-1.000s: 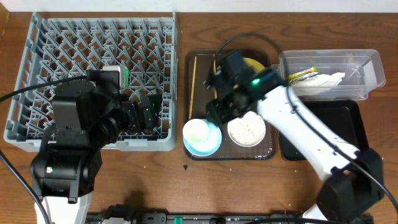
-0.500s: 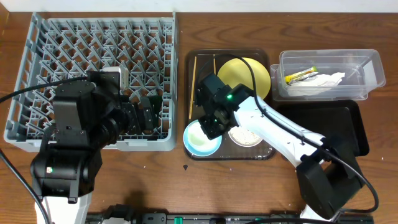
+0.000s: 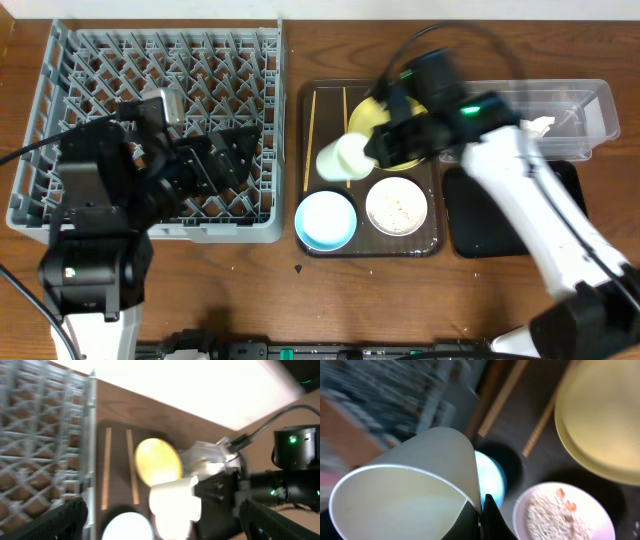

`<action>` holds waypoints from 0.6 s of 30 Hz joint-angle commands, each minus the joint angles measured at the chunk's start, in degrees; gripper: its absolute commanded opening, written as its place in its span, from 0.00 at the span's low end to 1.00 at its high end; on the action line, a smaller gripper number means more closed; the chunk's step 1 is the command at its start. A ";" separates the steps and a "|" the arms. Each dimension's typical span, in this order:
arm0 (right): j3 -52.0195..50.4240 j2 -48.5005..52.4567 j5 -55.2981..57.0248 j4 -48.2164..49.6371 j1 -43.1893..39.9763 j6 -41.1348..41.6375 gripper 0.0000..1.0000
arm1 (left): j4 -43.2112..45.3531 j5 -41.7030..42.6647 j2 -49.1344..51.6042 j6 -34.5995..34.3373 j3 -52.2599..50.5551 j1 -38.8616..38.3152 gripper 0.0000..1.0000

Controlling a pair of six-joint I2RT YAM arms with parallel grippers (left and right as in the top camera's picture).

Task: Sort waste into correct bins and load items into the dishwasher
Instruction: 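Lift the white cup with the right gripper and hand it to the left gripper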

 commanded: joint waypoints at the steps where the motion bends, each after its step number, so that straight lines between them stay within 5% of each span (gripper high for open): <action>1: 0.79 -1.86 -24.85 0.63 -5.35 -8.57 0.01 | 0.76 16.55 1.77 -2.71 1.22 3.08 0.98; 5: 0.79 -1.70 -45.86 5.22 -9.42 -10.93 0.01 | 1.01 27.67 3.89 -2.47 1.22 3.72 0.98; 9: 0.79 -1.73 -55.28 10.95 -8.17 -10.91 0.01 | 0.98 31.54 5.29 -2.47 1.22 2.58 0.98; 18: 0.79 -1.70 -54.34 20.65 -2.45 -6.34 0.01 | 4.04 38.53 5.81 -2.29 1.22 -0.24 0.96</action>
